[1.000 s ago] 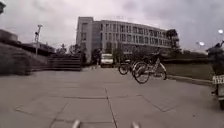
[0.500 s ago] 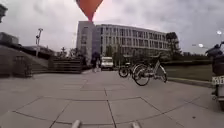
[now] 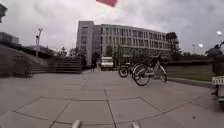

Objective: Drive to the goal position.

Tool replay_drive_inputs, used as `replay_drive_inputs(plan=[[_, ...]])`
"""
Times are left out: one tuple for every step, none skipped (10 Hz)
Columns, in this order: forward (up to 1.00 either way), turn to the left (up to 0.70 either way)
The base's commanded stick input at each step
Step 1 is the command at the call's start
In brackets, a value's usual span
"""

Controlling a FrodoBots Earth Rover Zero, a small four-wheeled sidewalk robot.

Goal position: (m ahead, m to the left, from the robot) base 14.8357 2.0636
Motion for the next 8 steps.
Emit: replay_drive_inputs(plan=[[0.85, 0.00], [0.85, 0.00], [0.85, 0.00], [0.85, 0.03], [0.85, 0.13], [0.85, 0.23], [0.85, 0.28], [0.85, 0.06]])
